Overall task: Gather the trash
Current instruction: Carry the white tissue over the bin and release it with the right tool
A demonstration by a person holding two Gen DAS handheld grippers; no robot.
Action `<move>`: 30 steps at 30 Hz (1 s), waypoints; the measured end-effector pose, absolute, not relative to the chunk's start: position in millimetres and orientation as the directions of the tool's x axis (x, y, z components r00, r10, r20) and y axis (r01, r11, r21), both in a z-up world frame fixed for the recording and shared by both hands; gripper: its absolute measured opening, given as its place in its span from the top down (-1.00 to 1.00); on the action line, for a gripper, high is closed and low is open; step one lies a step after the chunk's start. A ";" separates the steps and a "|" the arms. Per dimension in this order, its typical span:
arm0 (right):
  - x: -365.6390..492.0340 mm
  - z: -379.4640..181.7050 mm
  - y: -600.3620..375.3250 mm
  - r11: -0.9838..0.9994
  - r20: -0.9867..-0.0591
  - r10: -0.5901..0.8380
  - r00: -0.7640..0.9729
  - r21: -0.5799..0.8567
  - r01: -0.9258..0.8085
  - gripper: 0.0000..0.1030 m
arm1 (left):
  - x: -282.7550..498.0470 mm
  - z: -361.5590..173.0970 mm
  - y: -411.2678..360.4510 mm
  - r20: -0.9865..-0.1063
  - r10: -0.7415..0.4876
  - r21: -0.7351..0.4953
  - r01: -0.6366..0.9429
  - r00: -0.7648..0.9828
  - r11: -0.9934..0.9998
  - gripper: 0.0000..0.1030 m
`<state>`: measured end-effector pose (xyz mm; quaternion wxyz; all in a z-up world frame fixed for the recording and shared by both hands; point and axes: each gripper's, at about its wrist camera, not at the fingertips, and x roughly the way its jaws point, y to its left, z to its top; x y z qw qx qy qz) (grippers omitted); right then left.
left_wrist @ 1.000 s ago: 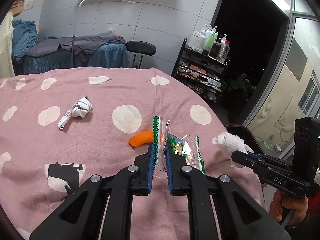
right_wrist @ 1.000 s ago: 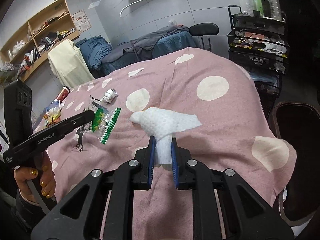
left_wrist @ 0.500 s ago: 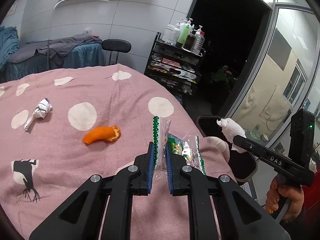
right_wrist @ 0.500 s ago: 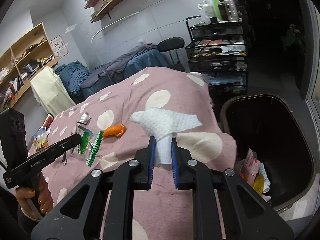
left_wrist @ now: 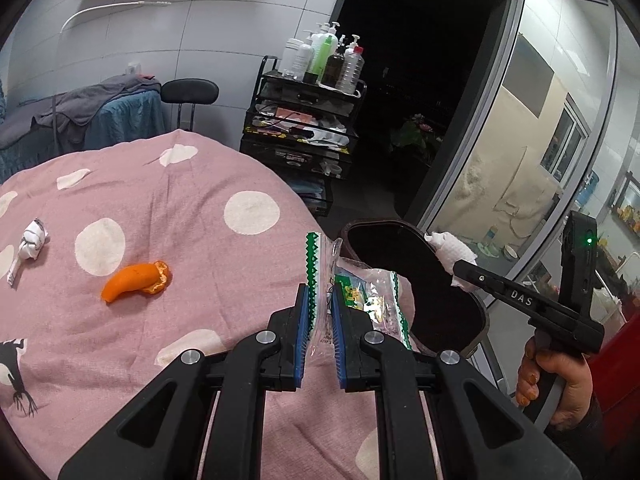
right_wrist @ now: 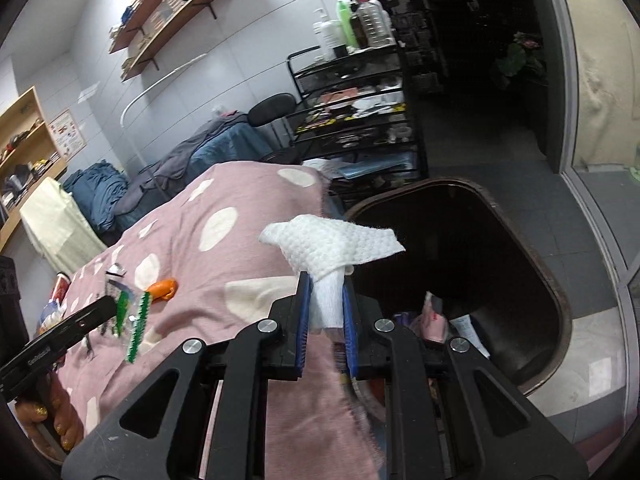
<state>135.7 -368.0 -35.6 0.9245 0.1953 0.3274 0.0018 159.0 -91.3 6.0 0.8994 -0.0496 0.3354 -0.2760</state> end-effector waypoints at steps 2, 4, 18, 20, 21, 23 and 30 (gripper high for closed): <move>138.0 -41.0 -375.8 0.920 -0.616 0.114 0.779 0.361 0.152 0.69 | 159.8 5.9 -97.3 -0.577 -0.533 -0.266 0.475 0.618 0.839 0.77; 142.9 -51.3 -385.8 0.915 -0.642 0.087 0.761 0.354 0.194 0.69 | 159.5 6.1 -102.3 -0.580 -0.536 -0.261 0.484 0.613 0.835 0.77; 166.5 -109.8 -418.2 0.873 -0.754 0.032 0.656 0.341 0.349 0.62 | 162.3 2.4 -115.7 -0.592 -0.547 -0.255 0.507 0.592 0.824 0.77; 166.5 -114.4 -418.5 0.873 -0.760 0.032 0.649 0.338 0.352 0.24 | 162.1 1.6 -117.5 -0.594 -0.548 -0.254 0.509 0.589 0.823 0.77; 164.1 -115.8 -418.3 0.870 -0.757 0.033 0.652 0.343 0.355 0.06 | 161.7 1.4 -118.5 -0.595 -0.548 -0.253 0.510 0.588 0.822 0.77; 161.6 -117.2 -417.3 0.867 -0.748 0.033 0.663 0.351 0.353 -0.28 | 161.2 1.2 -120.5 -0.597 -0.548 -0.250 0.513 0.586 0.821 0.77; 149.4 -110.7 -409.6 0.876 -0.730 0.014 0.683 0.338 0.343 -0.41 | 164.8 5.0 -131.6 -0.591 -0.558 -0.240 0.533 0.582 0.811 0.77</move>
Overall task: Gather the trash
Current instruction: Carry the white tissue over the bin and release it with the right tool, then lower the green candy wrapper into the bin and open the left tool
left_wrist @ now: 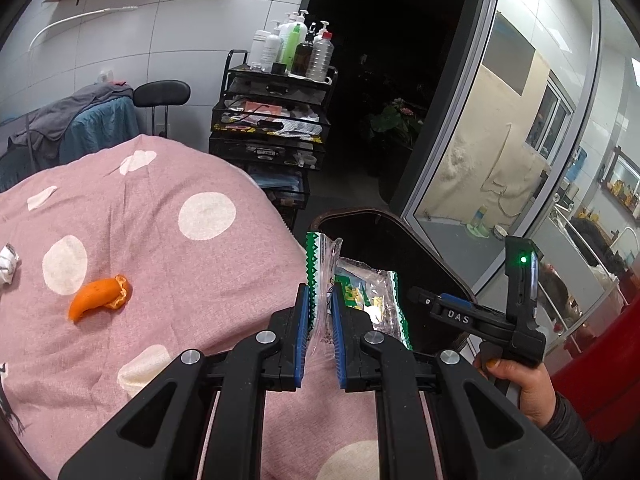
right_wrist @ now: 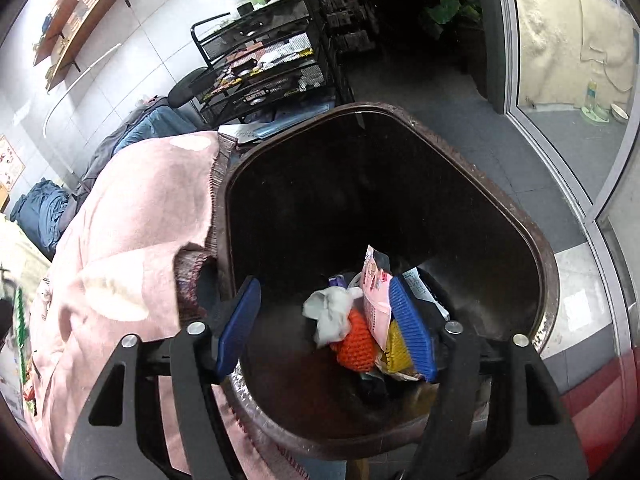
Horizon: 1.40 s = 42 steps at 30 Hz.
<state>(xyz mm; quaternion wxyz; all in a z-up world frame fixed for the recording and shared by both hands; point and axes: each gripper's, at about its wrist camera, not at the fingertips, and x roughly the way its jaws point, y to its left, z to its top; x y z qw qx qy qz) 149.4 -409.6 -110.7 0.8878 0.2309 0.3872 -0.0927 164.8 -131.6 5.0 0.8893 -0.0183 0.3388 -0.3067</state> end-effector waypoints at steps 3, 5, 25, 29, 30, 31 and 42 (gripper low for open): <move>141.7 -102.7 -409.2 0.878 -0.711 -0.001 0.703 0.336 0.342 -0.47 | 166.4 7.9 -139.3 -0.586 -0.565 -0.236 0.545 0.580 0.804 0.77; 136.9 -96.1 -410.0 0.876 -0.696 -0.015 0.718 0.337 0.346 -0.51 | 167.9 9.1 -146.6 -0.586 -0.568 -0.227 0.556 0.578 0.800 0.77; 99.2 -74.1 -419.0 0.857 -0.639 -0.123 0.759 0.317 0.405 -0.67 | 191.4 -2.0 -224.2 -0.643 -0.580 -0.173 0.643 0.500 0.746 0.77; 93.7 -75.3 -422.5 0.851 -0.640 -0.133 0.756 0.317 0.419 -0.67 | 193.6 -5.6 -237.0 -0.658 -0.575 -0.155 0.659 0.487 0.736 0.77; 92.7 -76.1 -423.7 0.850 -0.641 -0.134 0.756 0.318 0.421 -0.67 | 194.5 -6.6 -239.6 -0.662 -0.572 -0.149 0.663 0.484 0.734 0.77; 91.7 -76.6 -424.5 0.849 -0.642 -0.136 0.754 0.317 0.424 -0.67 | 195.3 -7.4 -241.6 -0.667 -0.570 -0.145 0.666 0.481 0.732 0.77; 85.7 -80.5 -429.8 0.836 -0.652 -0.151 0.743 0.317 0.448 -0.68 | 199.3 -12.8 -259.6 -0.689 -0.555 -0.126 0.678 0.465 0.724 0.72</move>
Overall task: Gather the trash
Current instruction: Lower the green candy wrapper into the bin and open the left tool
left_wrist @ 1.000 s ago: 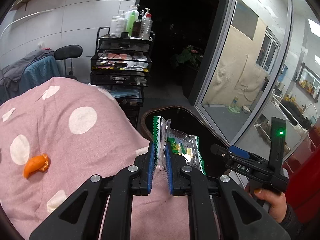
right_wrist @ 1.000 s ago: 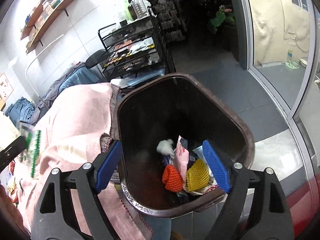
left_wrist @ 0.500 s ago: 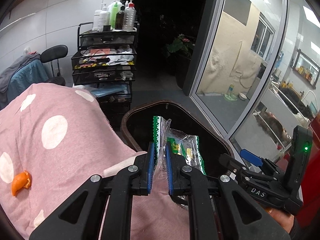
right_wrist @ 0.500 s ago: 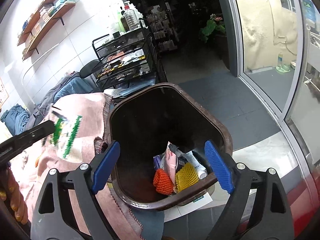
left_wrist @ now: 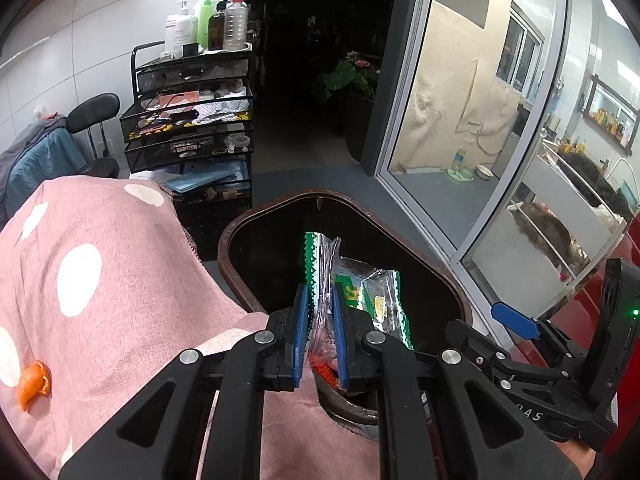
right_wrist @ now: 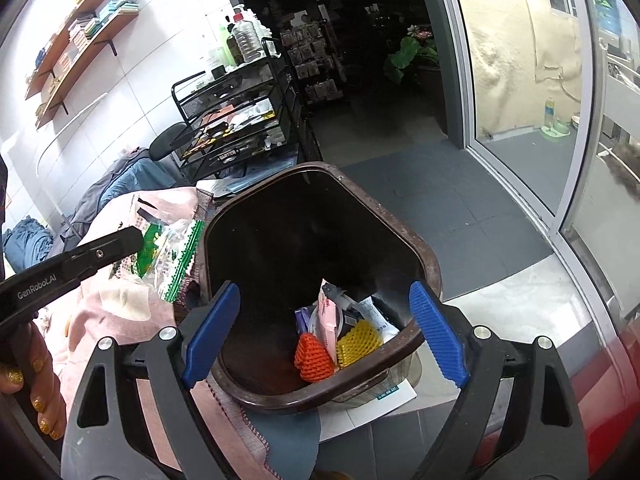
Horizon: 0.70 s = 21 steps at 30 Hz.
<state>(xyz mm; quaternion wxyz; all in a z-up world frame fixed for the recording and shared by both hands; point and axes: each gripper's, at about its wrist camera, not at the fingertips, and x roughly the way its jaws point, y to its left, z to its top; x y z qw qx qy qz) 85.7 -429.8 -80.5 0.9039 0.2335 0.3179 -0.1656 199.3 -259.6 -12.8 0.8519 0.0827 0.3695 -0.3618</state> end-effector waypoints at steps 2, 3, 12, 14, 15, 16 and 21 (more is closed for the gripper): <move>85.1 -81.3 -429.8 0.834 -0.654 -0.154 0.741 0.317 0.452 -0.70 | 199.5 -13.3 -259.5 -0.690 -0.555 -0.128 0.676 0.465 0.726 0.61; 85.0 -81.4 -429.3 0.833 -0.655 -0.156 0.740 0.315 0.454 -0.72 | 199.2 -13.4 -258.5 -0.688 -0.556 -0.128 0.676 0.466 0.726 0.40; 84.3 -80.8 -427.4 0.836 -0.649 -0.153 0.745 0.317 0.448 -0.84 | 181.7 2.2 -248.1 -0.606 -0.556 -0.046 0.673 0.568 0.738 -0.89; 85.3 -80.5 -426.1 0.838 -0.648 -0.154 0.746 0.314 0.446 -0.84 | 176.7 7.9 -244.2 -0.587 -0.556 -0.027 0.672 0.589 0.740 -0.89; 86.3 -80.4 -425.2 0.839 -0.648 -0.153 0.746 0.314 0.445 -0.84 | 173.8 10.7 -240.8 -0.575 -0.556 -0.019 0.670 0.600 0.742 -0.89; 86.8 -80.3 -425.0 0.839 -0.649 -0.151 0.746 0.315 0.444 -0.84 | 172.5 12.4 -238.3 -0.567 -0.556 -0.016 0.667 0.608 0.745 -0.89; 89.8 -79.3 -419.5 0.847 -0.650 -0.139 0.747 0.313 0.430 -0.85 | 166.7 20.4 -220.3 -0.533 -0.553 -0.013 0.647 0.641 0.763 -0.89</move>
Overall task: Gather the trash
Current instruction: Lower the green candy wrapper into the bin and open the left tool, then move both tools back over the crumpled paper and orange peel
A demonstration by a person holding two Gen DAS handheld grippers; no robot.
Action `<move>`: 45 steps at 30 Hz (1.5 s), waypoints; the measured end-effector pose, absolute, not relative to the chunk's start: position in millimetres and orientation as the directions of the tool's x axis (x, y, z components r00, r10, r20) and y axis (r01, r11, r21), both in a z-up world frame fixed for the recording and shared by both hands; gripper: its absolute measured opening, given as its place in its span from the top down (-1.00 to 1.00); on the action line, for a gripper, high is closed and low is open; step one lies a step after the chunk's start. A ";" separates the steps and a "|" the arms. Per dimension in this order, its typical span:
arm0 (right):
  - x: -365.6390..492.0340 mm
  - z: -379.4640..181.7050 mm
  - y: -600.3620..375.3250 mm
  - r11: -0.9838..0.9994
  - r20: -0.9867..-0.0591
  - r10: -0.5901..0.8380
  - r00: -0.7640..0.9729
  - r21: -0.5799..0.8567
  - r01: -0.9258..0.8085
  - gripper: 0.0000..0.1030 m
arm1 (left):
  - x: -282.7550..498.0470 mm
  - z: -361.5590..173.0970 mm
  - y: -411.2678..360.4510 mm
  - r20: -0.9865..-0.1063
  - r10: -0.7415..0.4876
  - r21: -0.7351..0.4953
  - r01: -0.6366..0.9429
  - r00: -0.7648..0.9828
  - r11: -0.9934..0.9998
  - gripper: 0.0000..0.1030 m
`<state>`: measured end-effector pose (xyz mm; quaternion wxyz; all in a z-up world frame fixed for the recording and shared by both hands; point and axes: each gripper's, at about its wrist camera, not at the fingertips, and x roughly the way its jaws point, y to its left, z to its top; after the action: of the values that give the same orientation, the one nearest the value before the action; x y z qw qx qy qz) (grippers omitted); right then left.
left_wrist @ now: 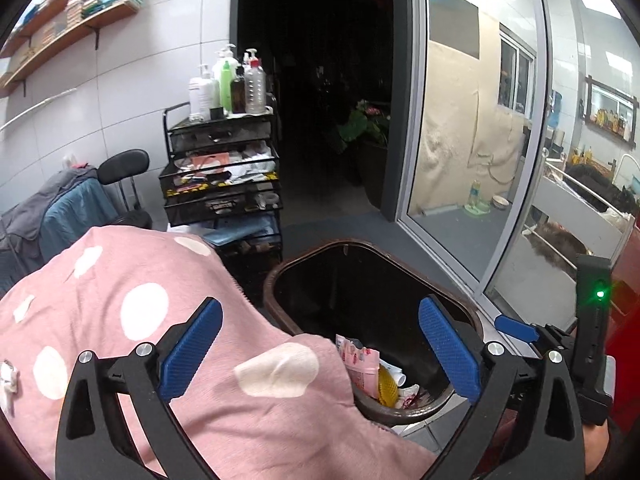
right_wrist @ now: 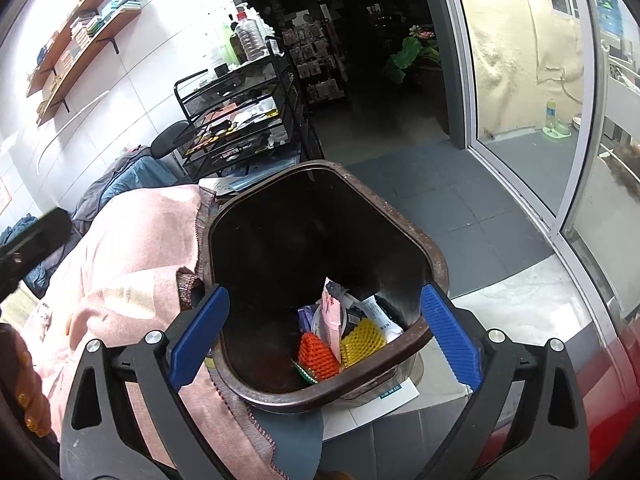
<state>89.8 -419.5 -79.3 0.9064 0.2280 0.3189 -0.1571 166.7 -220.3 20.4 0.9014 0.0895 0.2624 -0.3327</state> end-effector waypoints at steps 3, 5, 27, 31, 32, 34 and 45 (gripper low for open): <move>92.4 -78.4 -414.9 0.854 -0.651 -0.131 0.748 0.309 0.419 -0.85 | 163.9 22.6 -210.7 -0.518 -0.549 -0.014 0.635 0.656 0.772 -0.89; 94.2 -77.6 -411.4 0.859 -0.650 -0.126 0.749 0.306 0.410 -0.85 | 160.4 23.6 -204.6 -0.507 -0.535 0.005 0.623 0.676 0.782 -0.89; 146.7 -47.3 -305.2 0.964 -0.629 0.082 0.773 0.248 0.100 -0.85 | 156.2 8.7 -59.8 -0.542 -0.296 0.003 0.354 0.786 0.935 -0.89; 163.9 -39.4 -269.1 0.969 -0.622 0.173 0.764 0.247 -0.018 -0.85 | 164.3 3.0 -18.1 -0.559 -0.215 -0.007 0.255 0.801 0.967 -0.89; 168.6 -37.6 -258.3 0.966 -0.624 0.208 0.753 0.250 -0.059 -0.85 | 166.4 0.6 -6.6 -0.564 -0.191 -0.006 0.228 0.803 0.974 -0.89; 177.4 -36.1 -241.2 0.959 -0.631 0.258 0.732 0.256 -0.118 -0.85 | 170.6 -3.5 16.8 -0.573 -0.141 0.002 0.174 0.807 0.985 -0.89; 218.7 -36.6 -146.6 0.923 -0.695 0.374 0.614 0.216 -0.317 -0.86 | 204.4 -19.9 103.8 -0.653 -0.104 -0.097 0.053 0.750 0.994 -0.89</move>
<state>218.7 -146.6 -36.6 0.8976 0.0356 0.3949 0.1924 204.4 103.8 -19.9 0.9348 -0.0359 0.3510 -0.0420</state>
